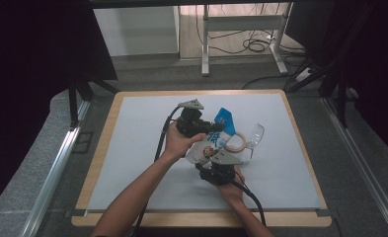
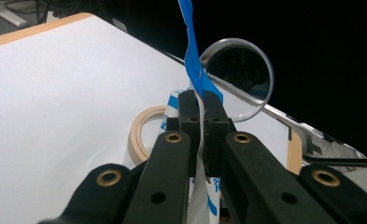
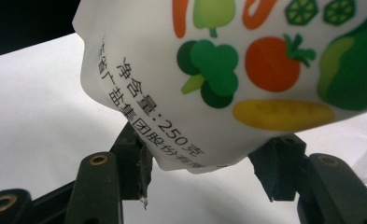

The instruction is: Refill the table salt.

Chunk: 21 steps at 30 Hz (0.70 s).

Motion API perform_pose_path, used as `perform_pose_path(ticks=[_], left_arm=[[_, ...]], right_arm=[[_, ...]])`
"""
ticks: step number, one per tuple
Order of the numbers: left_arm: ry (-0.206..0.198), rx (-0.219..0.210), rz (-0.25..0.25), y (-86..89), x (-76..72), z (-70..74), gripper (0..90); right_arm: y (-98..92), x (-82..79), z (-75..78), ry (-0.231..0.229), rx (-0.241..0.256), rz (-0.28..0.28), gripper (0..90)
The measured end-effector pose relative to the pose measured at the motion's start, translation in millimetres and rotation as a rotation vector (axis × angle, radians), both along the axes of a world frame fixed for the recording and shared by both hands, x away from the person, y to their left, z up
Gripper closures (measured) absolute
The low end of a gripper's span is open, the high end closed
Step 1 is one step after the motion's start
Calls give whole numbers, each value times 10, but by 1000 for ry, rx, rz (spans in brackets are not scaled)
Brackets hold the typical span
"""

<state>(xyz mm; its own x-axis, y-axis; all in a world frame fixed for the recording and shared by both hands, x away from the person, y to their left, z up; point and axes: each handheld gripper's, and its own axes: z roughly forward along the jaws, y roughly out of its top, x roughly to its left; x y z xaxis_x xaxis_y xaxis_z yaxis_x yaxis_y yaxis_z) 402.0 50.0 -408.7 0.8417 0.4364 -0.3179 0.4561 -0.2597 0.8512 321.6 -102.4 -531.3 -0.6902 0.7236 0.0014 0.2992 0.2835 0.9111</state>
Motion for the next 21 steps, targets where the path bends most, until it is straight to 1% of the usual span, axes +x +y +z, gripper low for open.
perform_pose_path(ticks=[6,9,13,17,20,21], left_arm=[[11,10,-4,-27,42,-13,899],[9,24,-9,-51,58,-7,899],[11,42,-13,-90,79,4,899],[12,50,-15,-120,98,13,899],[15,57,-19,-141,113,20,899],[14,61,-19,-146,116,23,899]], right_arm=[[-3,0,-10,10,17,-1,466],[-4,0,-10,12,23,0,470],[-12,-4,-8,27,45,1,474],[-26,-7,0,30,60,0,477],[-35,-13,9,43,78,3,479],[-39,-17,11,47,90,3,481]])
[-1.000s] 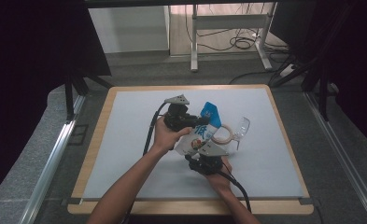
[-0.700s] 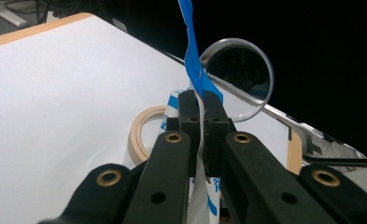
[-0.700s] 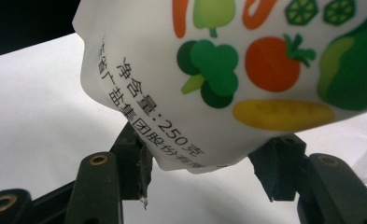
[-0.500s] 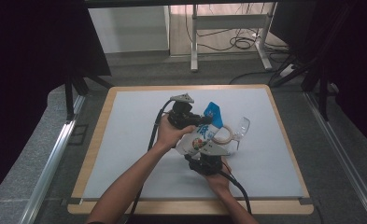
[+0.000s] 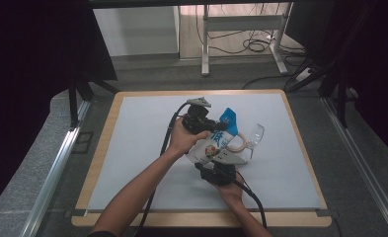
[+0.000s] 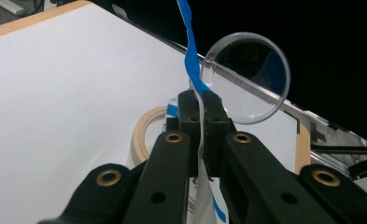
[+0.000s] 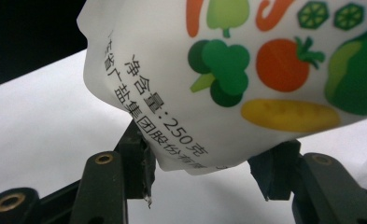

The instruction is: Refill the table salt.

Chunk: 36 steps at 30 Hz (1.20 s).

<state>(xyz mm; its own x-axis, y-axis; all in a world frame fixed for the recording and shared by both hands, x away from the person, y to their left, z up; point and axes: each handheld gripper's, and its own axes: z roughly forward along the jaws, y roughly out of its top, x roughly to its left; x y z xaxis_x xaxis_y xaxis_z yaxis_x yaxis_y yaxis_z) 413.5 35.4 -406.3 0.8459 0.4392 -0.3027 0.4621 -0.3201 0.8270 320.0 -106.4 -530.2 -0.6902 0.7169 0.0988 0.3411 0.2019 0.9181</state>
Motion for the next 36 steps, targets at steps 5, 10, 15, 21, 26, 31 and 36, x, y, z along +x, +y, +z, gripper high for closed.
perform_pose_path(ticks=[5,10,15,21,26,31,36], left_arm=[[7,1,-2,-18,16,-1,899],[7,11,-4,-20,31,6,898],[5,18,-8,-29,41,25,899],[12,25,-12,-56,60,25,898],[8,35,-14,-80,71,39,898],[3,41,-20,-112,80,45,898],[-1,47,-22,-133,80,46,898]], right_arm=[[-8,-8,8,4,11,3,486],[-9,-17,16,9,22,6,490],[-14,-26,35,13,43,13,494],[-38,-33,45,20,55,22,498],[-64,-43,60,21,68,26,501],[-86,-43,73,26,80,29,502],[-101,-51,79,31,90,37,504]])
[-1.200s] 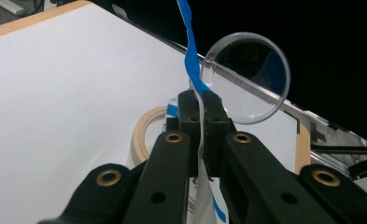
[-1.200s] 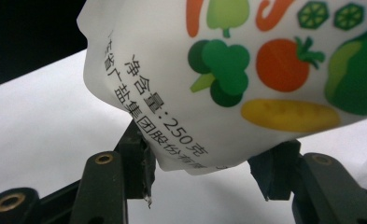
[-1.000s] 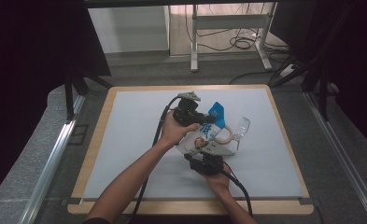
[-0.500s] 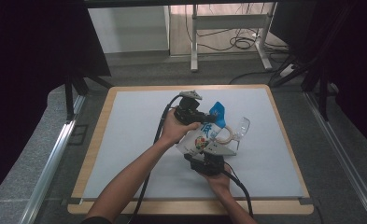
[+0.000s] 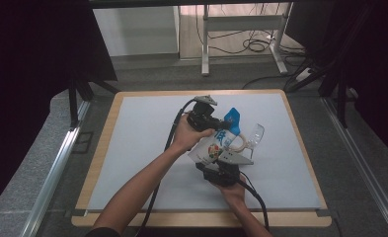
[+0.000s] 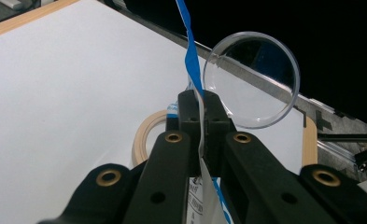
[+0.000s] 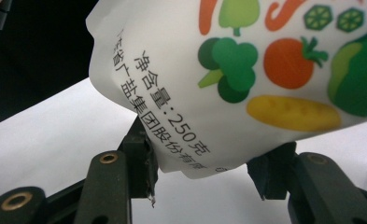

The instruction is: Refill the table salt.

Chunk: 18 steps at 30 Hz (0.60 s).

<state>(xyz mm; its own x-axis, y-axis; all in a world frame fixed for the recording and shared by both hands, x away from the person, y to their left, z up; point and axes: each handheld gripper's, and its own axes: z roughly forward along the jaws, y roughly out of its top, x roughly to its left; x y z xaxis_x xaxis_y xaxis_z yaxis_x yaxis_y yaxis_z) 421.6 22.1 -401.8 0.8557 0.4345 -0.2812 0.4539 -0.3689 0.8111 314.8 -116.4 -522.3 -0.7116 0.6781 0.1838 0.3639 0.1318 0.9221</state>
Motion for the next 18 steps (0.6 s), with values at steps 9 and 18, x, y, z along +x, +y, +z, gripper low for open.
perform_pose_path(ticks=[9,18], left_arm=[[4,12,-4,-29,31,-9,898],[-4,23,-12,-81,43,13,897]], right_arm=[[-4,-16,24,8,19,9,510],[-15,-26,62,14,45,10,513]])
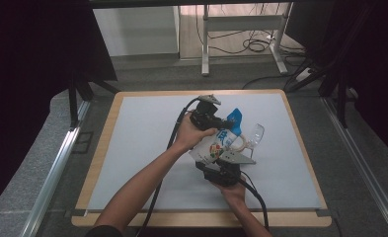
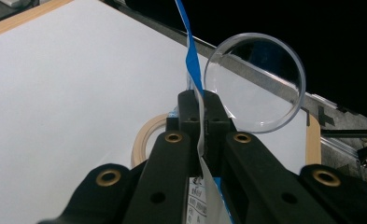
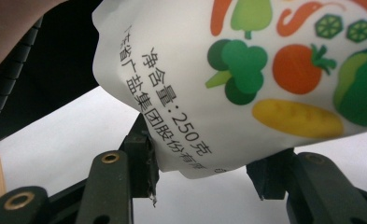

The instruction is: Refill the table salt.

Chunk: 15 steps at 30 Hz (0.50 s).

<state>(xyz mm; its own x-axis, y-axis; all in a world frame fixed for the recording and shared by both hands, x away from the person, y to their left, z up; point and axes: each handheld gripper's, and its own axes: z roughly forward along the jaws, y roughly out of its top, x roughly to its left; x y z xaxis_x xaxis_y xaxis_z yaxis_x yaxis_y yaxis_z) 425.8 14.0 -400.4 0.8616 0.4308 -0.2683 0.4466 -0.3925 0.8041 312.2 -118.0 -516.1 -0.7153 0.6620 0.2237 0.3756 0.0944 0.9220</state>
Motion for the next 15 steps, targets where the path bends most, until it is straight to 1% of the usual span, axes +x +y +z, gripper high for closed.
perform_pose_path(ticks=[4,9,13,15], left_arm=[[4,1,0,-9,7,-2,897],[3,2,0,-5,15,2,897],[16,-8,7,7,34,-11,898],[21,-4,5,7,42,-21,897]], right_arm=[[6,-7,12,7,12,-2,513],[33,-28,31,14,28,-19,516],[45,-32,42,2,29,-19,520],[48,-37,49,4,31,-14,521]])
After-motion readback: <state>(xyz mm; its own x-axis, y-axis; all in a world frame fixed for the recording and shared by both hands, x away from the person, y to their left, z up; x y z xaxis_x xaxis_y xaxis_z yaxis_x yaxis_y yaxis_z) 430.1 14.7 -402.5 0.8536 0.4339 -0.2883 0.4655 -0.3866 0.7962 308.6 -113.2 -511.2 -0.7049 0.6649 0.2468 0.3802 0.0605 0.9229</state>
